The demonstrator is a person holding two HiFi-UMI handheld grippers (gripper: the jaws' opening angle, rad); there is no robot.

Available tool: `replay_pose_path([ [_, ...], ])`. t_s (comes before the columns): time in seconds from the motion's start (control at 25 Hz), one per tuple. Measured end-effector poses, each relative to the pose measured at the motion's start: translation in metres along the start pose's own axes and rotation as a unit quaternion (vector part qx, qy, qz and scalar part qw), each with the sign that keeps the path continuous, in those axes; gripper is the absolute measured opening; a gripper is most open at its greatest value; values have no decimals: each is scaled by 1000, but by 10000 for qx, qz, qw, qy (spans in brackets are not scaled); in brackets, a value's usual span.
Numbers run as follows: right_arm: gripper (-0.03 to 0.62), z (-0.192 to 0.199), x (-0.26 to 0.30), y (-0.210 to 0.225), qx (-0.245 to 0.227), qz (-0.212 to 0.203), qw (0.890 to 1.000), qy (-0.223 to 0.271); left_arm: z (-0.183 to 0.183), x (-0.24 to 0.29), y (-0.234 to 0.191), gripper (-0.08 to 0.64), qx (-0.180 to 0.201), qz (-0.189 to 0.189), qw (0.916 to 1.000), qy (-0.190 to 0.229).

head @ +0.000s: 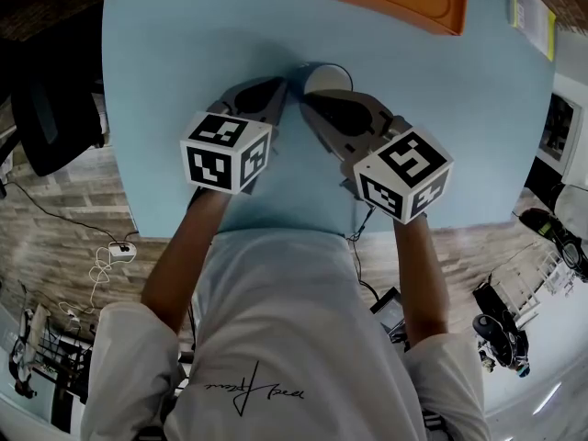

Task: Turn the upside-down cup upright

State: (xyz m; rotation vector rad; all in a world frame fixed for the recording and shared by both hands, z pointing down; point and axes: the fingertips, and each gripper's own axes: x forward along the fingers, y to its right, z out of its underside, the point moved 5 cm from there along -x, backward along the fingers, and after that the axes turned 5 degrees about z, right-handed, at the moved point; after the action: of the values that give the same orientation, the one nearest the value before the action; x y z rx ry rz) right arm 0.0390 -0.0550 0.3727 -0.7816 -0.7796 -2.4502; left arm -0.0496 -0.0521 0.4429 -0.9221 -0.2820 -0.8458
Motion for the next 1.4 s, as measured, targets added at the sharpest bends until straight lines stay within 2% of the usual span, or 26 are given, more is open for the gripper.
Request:
replay_pose_path([
  [0.28, 23, -2, 0, 2, 79, 79, 9999, 78, -2, -5, 0, 9, -15, 15, 10000, 44],
  [0.48, 23, -5, 2, -2, -38, 18, 9999, 107, -5, -10, 2, 9, -10, -11, 10000, 95],
  [0.76, 23, -8, 8, -1, 178, -26, 9996, 216, -5, -22, -3, 9, -93, -92, 9998, 153],
  [1.04, 23, -15, -5, 4, 475, 49, 9975, 526, -9, -33, 5, 9, -6, -110, 9995, 287],
  [1.4, 23, -14, -40, -10, 291, 183, 9963, 786, -11, -55, 26, 9, 189, -86, 9983, 550],
])
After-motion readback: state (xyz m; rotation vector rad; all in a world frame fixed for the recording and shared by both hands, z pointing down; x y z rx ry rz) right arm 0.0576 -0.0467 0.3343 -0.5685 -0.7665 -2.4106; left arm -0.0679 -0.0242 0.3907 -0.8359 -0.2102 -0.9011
